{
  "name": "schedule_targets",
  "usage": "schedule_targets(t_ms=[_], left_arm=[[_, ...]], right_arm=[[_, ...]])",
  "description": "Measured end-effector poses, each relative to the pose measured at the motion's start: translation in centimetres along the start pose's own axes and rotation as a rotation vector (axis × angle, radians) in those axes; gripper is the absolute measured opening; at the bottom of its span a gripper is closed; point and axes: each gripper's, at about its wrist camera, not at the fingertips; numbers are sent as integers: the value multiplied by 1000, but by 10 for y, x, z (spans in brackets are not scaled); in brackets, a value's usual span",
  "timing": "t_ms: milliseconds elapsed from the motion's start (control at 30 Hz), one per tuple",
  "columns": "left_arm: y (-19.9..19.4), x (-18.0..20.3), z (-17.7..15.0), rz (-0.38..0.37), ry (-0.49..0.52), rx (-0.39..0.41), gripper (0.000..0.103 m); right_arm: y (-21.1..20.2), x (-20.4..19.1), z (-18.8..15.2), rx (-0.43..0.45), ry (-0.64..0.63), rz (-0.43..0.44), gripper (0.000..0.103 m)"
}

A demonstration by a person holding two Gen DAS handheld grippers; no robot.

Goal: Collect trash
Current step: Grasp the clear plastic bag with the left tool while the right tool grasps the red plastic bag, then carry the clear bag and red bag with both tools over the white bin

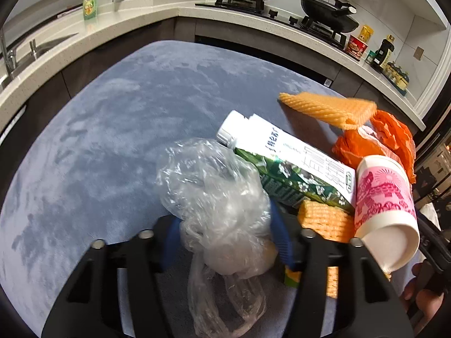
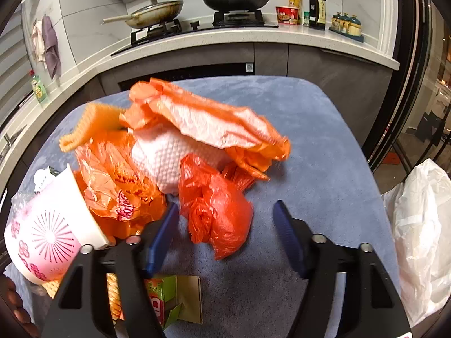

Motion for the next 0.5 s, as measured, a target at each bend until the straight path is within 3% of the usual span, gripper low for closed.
schedule_targets(t_ms=[67,200,500], left_arm=[[-2,1,-1,-4,5,3,39],[-13,2,-3,-5,12,23,31],[-53,-5,-8,11,-4,78,29]], right_arm=[[2,2,-2,-15,14,20,38],[-2,2,-5,-4,24,45,36],[-49,-1,-11,62,18,49,35]])
Point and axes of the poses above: each gripper's, at about its wrist camera, not at the fingertips, and y roughly the way its jaws point, x to its right, z to its top, and after that the axes turned 15 degrees about z, right-handed
